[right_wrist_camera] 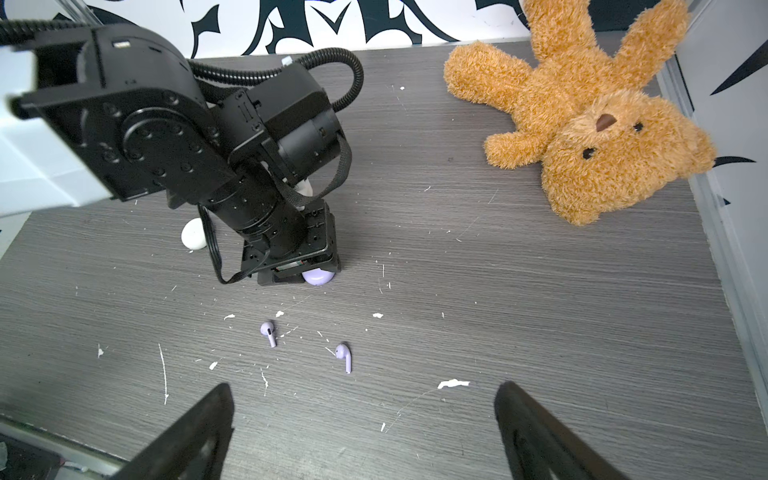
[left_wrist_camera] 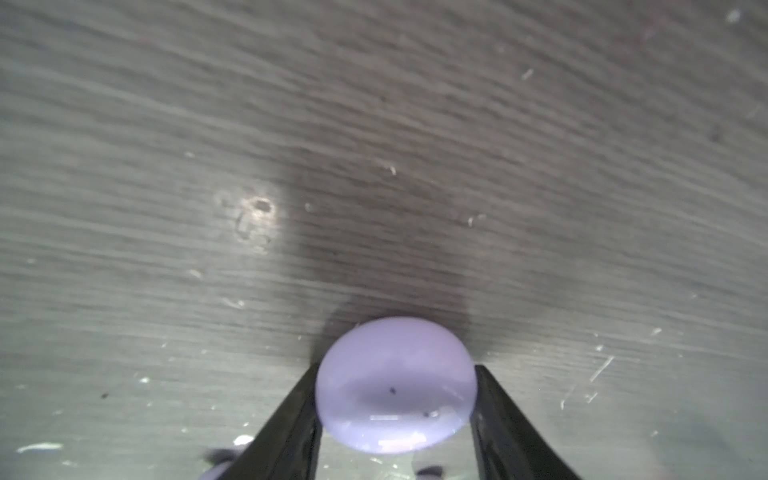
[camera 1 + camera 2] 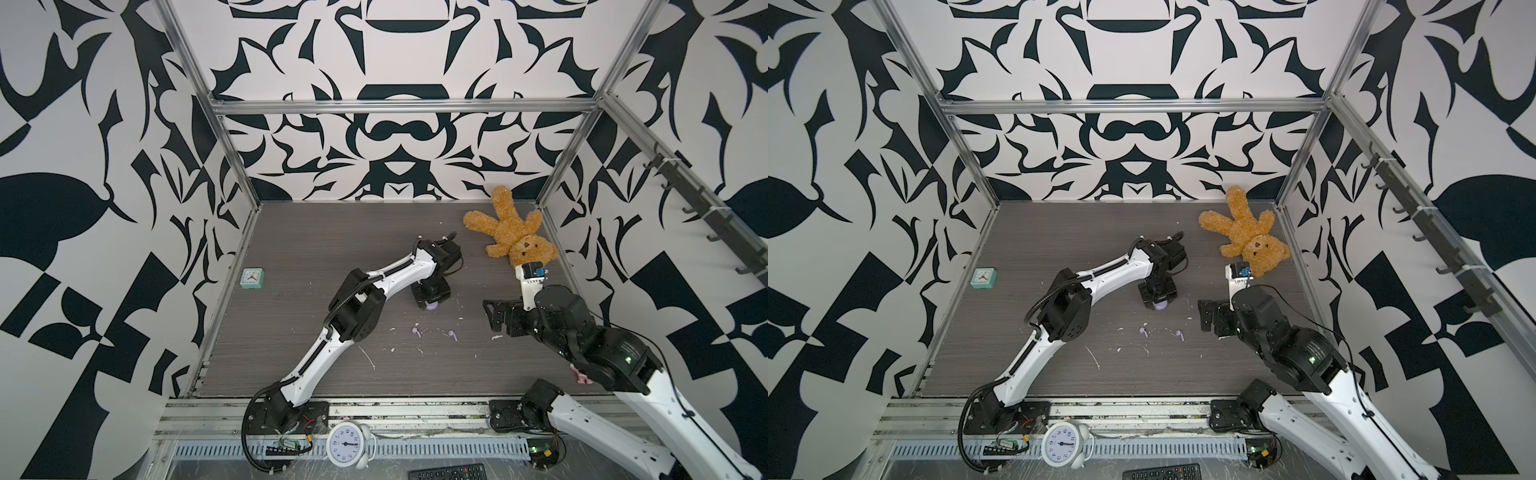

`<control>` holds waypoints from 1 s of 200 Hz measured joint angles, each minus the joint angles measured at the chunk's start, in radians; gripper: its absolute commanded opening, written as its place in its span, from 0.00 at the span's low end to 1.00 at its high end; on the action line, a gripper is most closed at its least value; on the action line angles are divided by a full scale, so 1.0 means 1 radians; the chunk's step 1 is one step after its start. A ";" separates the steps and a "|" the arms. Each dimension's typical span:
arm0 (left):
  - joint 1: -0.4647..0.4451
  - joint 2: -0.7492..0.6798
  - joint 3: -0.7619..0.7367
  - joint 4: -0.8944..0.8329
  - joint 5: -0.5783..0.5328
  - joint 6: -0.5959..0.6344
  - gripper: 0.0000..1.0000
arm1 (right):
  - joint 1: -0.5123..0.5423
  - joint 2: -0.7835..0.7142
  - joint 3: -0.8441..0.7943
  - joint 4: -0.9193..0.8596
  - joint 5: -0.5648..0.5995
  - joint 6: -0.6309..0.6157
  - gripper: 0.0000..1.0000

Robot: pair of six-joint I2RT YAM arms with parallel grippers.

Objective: Insert the wireless bluetooth earbuds into the charging case
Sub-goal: 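Lift the lilac case with the left gripper while the right gripper approaches it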

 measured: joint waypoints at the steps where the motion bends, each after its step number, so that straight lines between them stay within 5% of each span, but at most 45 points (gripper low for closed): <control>1: 0.000 0.000 0.000 0.000 0.000 0.002 0.45 | 0.000 0.001 0.000 0.000 0.000 0.000 1.00; 56: 0.003 -0.004 0.001 0.000 -0.042 0.126 0.00 | 0.000 0.036 0.002 0.002 -0.031 0.008 1.00; 99: 0.006 -0.106 -0.089 0.026 -0.127 0.293 0.00 | 0.000 0.064 0.007 0.013 -0.079 0.027 1.00; 155: 0.008 -0.560 -0.565 0.227 -0.102 0.557 0.00 | 0.000 0.110 0.026 0.046 -0.195 0.048 1.00; 200: 0.003 -0.793 -0.797 0.352 -0.097 0.809 0.00 | 0.000 0.174 0.047 0.073 -0.305 0.047 1.00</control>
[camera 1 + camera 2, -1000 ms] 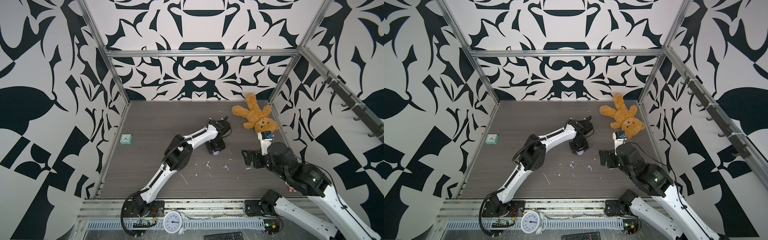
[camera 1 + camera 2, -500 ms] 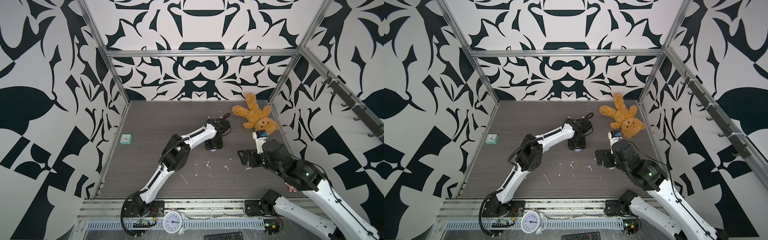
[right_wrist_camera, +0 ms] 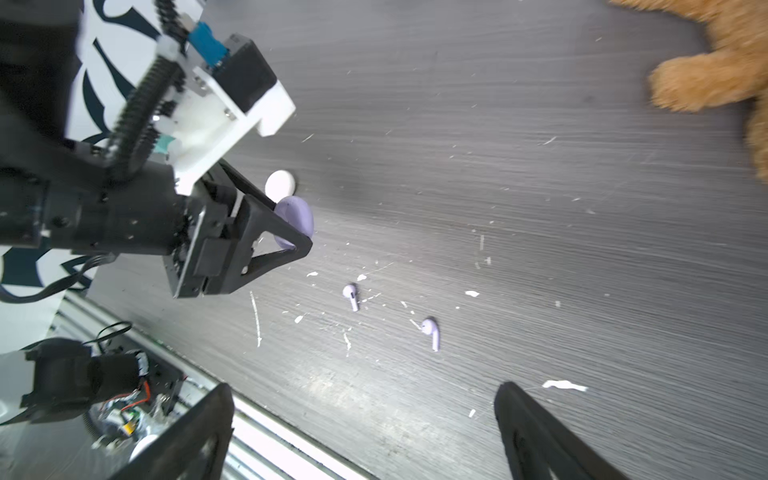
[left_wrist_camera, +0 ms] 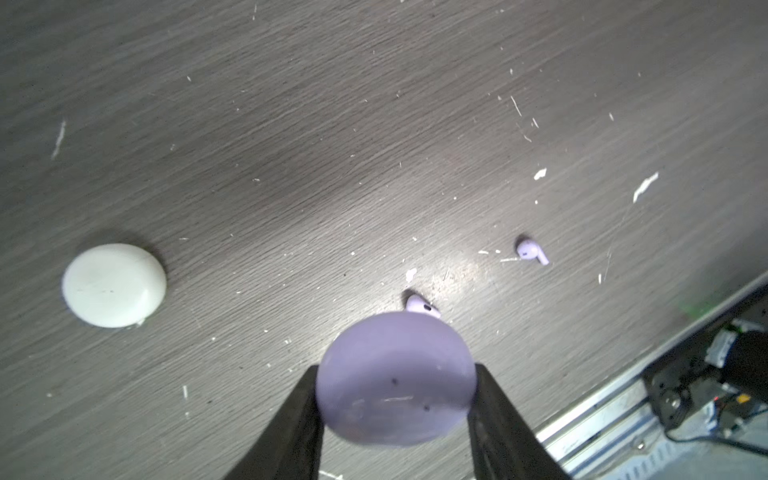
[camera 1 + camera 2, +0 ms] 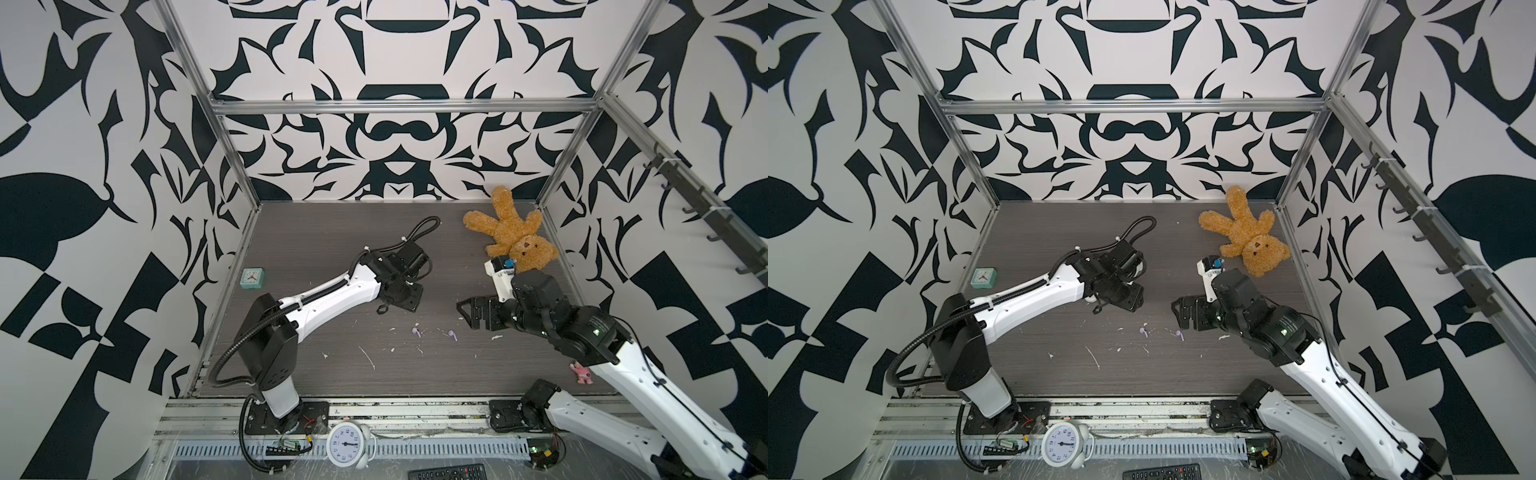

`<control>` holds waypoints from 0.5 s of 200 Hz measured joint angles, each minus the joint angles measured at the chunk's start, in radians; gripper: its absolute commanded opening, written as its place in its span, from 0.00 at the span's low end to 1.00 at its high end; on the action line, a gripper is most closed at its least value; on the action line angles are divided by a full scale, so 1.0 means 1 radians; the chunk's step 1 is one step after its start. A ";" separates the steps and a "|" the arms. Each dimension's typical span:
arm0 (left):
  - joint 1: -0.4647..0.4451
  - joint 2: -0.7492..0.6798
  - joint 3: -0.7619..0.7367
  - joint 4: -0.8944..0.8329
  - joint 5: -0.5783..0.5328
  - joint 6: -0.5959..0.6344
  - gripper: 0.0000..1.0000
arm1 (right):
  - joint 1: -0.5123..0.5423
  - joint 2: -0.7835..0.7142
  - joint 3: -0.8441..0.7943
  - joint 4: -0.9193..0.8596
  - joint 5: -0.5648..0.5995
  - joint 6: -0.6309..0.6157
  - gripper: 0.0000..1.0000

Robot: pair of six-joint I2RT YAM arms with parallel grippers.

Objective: Insert the wireless bluetooth earbuds into the charging case
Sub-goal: 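Lift the lilac case with the left gripper while the right gripper approaches it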

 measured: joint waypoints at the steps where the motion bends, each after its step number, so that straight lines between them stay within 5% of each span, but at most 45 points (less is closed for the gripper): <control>1: -0.001 -0.005 -0.006 0.005 0.001 0.008 0.00 | 0.000 0.002 0.001 0.000 -0.002 0.000 1.00; 100: -0.098 -0.428 -0.410 0.271 0.079 0.417 0.00 | 0.000 0.249 0.097 0.097 -0.258 -0.042 0.96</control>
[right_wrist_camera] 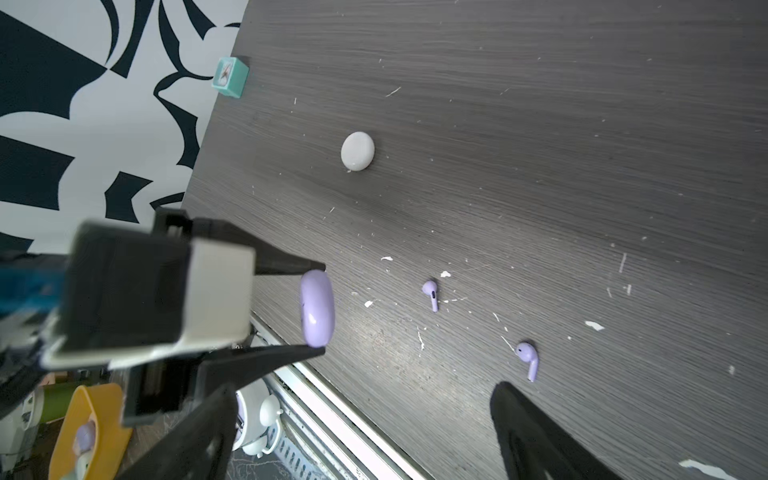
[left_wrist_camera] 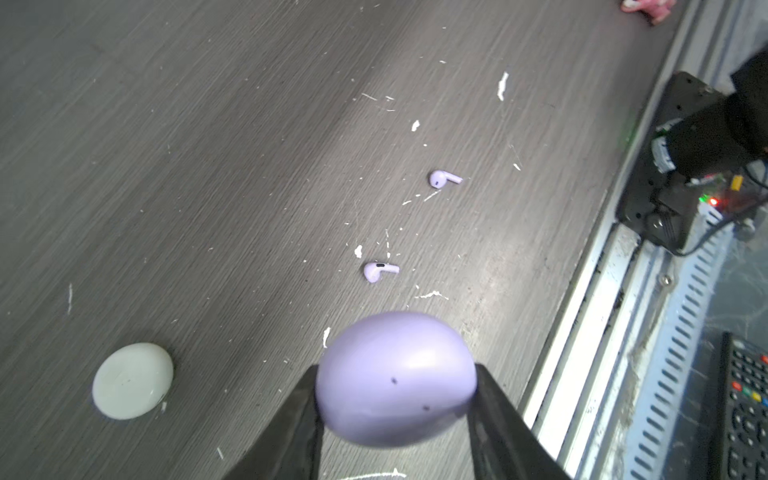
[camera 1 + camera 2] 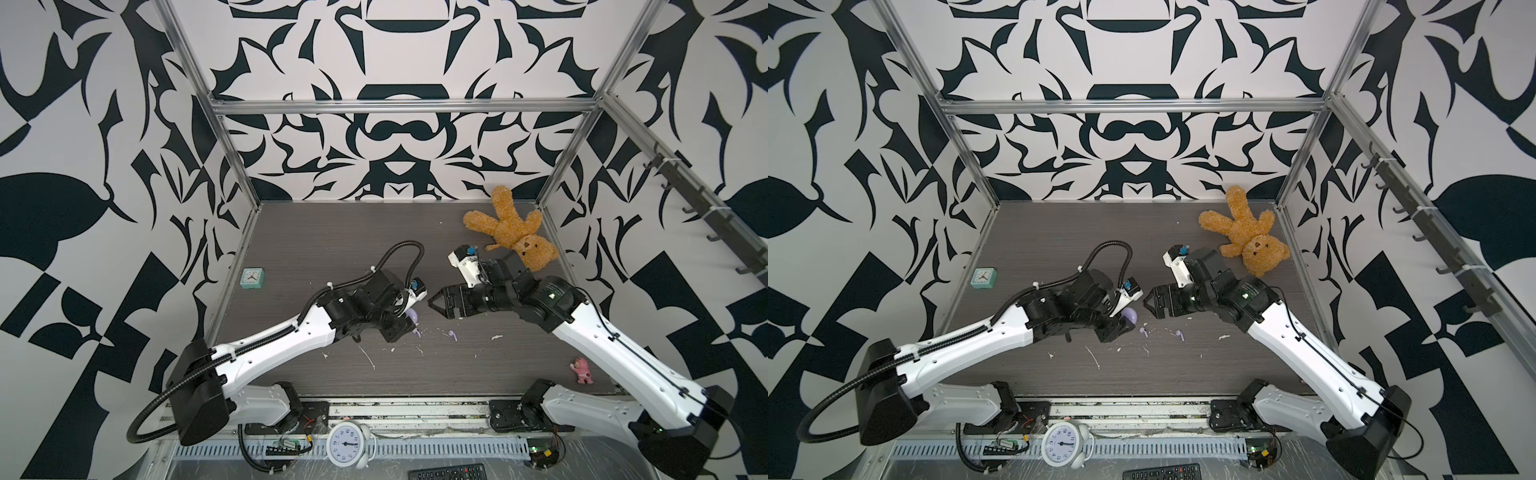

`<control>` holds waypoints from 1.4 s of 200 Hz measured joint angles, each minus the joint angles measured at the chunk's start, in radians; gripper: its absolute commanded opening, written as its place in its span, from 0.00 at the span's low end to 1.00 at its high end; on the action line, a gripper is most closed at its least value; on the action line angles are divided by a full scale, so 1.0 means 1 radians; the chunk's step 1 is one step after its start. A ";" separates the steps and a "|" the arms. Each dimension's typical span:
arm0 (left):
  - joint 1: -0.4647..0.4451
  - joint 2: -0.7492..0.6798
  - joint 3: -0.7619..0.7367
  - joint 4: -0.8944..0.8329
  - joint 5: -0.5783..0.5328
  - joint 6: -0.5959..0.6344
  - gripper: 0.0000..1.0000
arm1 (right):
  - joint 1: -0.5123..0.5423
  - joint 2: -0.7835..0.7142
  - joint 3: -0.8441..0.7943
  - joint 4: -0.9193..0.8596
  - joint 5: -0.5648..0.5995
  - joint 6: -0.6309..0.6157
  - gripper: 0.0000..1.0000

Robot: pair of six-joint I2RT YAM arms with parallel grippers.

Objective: Insert the wireless bluetooth earbuds into the charging case
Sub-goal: 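Lift the lilac case with the left gripper while the right gripper approaches it, then close the right gripper on the lilac case held by the left gripper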

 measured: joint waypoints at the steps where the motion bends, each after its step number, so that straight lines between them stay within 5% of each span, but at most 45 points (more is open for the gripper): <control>1: 0.000 -0.003 -0.003 0.001 0.000 0.003 0.00 | 0.000 0.001 0.000 0.000 -0.001 0.000 0.96; 55: -0.032 -0.181 -0.156 0.121 -0.034 0.166 0.00 | -0.001 0.074 0.001 0.072 -0.147 -0.002 0.85; 129: -0.039 -0.145 -0.173 0.196 -0.169 0.195 0.00 | 0.000 0.111 -0.079 0.201 -0.299 0.033 0.70; 215: -0.039 -0.127 -0.173 0.216 -0.194 0.194 0.00 | 0.025 0.194 -0.123 0.309 -0.332 0.054 0.51; 280: -0.039 -0.116 -0.173 0.216 -0.184 0.188 0.00 | 0.048 0.238 -0.135 0.367 -0.343 0.060 0.46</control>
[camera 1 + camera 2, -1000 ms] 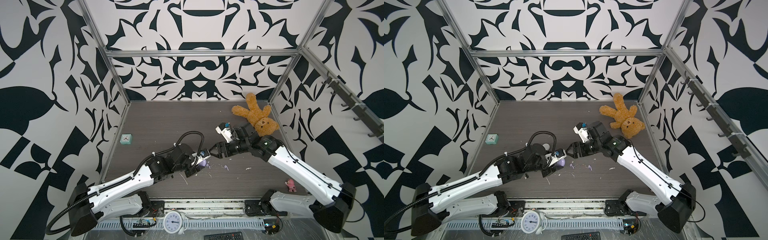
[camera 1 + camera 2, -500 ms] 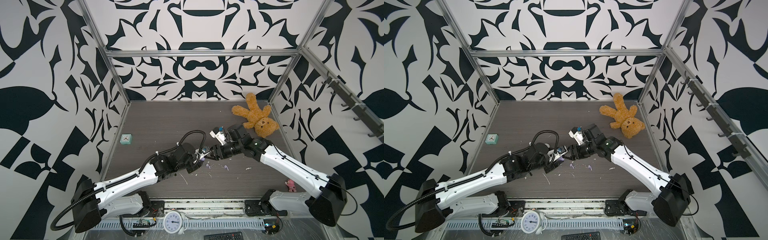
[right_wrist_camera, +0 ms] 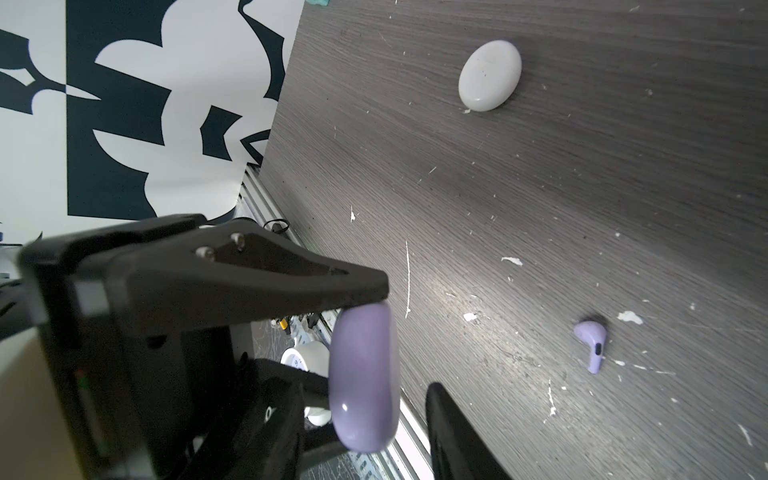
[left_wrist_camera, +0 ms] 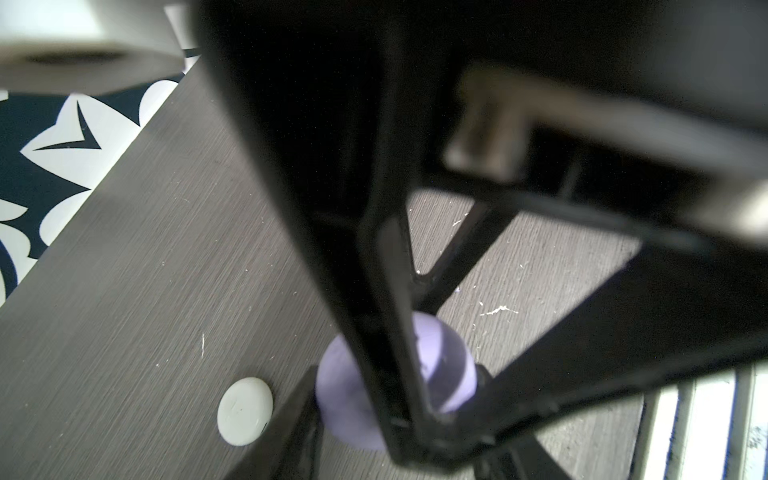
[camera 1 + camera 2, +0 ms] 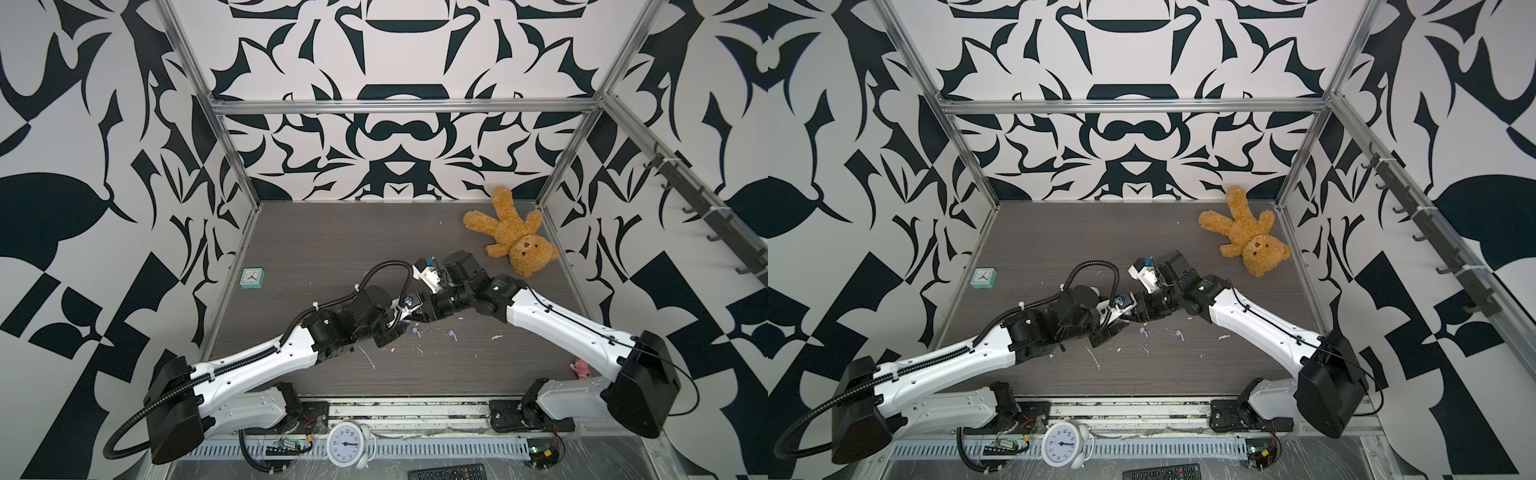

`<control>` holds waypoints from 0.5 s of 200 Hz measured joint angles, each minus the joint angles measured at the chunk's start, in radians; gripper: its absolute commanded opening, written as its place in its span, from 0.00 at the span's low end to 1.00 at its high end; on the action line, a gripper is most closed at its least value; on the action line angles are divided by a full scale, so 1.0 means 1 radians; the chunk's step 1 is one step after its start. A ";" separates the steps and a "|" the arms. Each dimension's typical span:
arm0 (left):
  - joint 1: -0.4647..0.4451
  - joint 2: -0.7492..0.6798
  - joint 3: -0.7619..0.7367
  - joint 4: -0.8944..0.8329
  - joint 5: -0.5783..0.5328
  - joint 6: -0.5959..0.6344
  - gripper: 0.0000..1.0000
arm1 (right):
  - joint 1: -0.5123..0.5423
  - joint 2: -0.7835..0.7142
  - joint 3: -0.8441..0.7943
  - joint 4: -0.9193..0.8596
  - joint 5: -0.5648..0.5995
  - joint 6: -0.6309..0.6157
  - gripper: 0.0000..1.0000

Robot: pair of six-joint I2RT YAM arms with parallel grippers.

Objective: Insert the wireless bluetooth earbuds into the charging case
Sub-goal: 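Close the right gripper on the lilac case held by the left gripper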

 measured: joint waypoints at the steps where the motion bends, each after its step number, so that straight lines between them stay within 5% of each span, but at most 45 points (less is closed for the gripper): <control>1: 0.000 0.000 0.000 0.000 0.000 0.000 0.00 | 0.000 0.000 0.000 0.000 0.000 0.000 0.46; 100: 0.001 0.006 0.000 -0.030 -0.009 -0.008 0.00 | 0.009 0.017 -0.003 0.023 0.005 0.013 0.40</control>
